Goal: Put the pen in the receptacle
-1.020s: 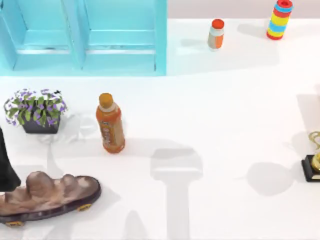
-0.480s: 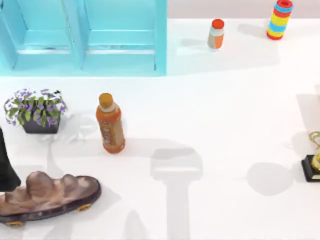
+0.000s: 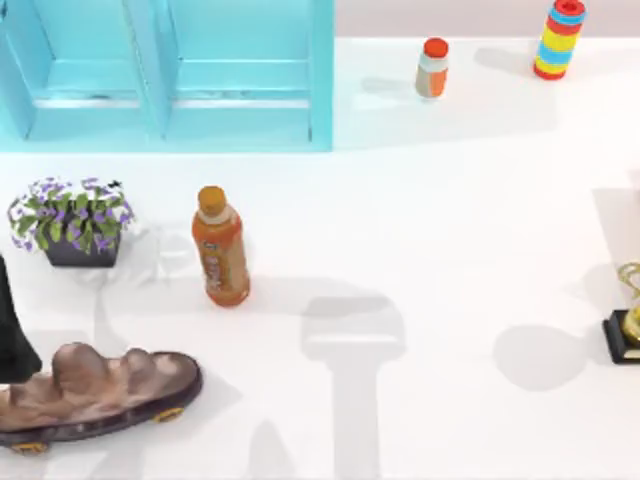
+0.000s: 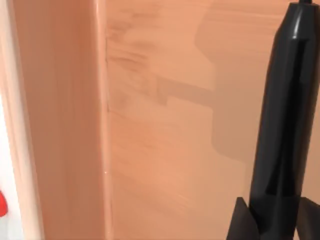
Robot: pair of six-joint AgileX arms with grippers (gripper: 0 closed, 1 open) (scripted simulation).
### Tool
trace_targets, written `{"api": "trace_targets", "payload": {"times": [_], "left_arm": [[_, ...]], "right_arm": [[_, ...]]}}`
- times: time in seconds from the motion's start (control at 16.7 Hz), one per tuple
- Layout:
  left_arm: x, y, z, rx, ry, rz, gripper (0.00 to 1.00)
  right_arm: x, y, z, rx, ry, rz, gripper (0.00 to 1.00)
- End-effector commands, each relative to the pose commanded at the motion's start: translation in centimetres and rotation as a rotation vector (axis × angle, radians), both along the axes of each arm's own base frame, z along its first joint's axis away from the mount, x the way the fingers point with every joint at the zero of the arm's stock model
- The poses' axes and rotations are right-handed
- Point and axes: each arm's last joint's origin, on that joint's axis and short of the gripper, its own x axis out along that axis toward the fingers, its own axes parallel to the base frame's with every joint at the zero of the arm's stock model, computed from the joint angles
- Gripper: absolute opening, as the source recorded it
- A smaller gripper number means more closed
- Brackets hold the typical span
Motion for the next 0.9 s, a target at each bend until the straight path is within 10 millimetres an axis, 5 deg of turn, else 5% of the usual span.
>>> {"api": "trace_targets", "payload": {"times": [0.78,0.9], "left_arm": [[0.0,0.0,0.0,0.0,0.0,0.0,1.0],[0.0,0.0,0.0,0.0,0.0,0.0,1.0]], "right_arm": [[0.0,0.0,0.0,0.0,0.0,0.0,0.98],[0.0,0.0,0.0,0.0,0.0,0.0,1.0]]}}
